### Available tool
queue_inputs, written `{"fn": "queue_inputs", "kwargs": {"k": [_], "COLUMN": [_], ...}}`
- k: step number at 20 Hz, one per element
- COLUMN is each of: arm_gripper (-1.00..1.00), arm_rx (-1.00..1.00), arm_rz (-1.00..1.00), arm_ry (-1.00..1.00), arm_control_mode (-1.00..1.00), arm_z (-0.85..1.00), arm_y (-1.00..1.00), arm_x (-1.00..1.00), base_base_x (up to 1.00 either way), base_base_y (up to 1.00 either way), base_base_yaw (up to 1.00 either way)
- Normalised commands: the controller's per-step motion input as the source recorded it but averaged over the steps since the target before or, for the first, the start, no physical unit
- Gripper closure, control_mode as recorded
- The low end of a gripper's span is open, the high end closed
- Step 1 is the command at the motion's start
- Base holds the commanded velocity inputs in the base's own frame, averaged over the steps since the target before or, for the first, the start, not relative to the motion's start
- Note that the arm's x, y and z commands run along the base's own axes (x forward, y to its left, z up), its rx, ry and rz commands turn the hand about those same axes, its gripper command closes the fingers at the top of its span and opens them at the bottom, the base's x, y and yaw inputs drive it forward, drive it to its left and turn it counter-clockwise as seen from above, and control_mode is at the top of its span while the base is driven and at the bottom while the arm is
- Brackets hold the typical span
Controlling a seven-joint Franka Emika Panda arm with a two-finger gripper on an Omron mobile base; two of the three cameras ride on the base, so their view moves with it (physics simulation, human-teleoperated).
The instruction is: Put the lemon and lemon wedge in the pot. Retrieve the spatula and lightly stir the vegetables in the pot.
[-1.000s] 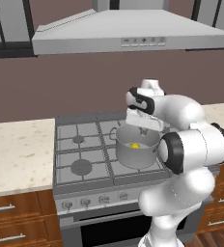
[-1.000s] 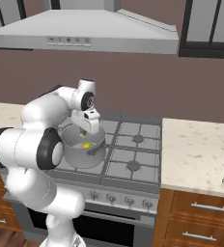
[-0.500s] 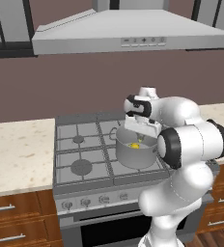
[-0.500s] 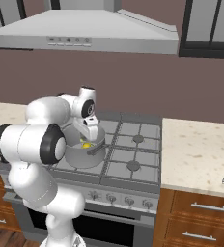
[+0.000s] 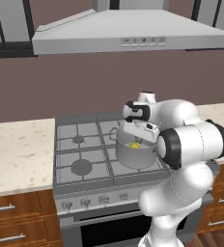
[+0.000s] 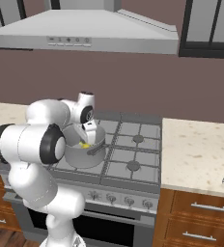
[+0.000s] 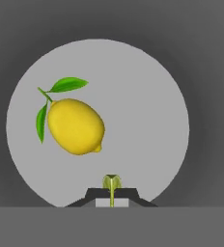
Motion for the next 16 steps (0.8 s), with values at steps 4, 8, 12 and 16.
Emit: {"fn": "queue_inputs", "kwargs": {"k": [4,8,12,16], "arm_gripper": [1.0,1.0,1.0,-1.0], "arm_rx": [-0.01,-0.02,-0.01,-0.01], "arm_rz": [-0.02,-0.01,0.0,0.0], "arm_ry": [-0.01,-0.01,0.0,0.0], "arm_control_mode": [-1.0,-1.0,-1.0,-1.0], "arm_z": [-0.12,-0.13,-0.09,-0.02], "arm_y": [0.08,0.08,0.02,0.01], "arm_x": [0.08,0.07,0.08,0.09], "base_base_x": [0.0,0.0,0.0,0.0], "base_base_y": [0.0,0.0,0.0,0.0], "base_base_yaw": [0.0,0.0,0.0,0.0]}}
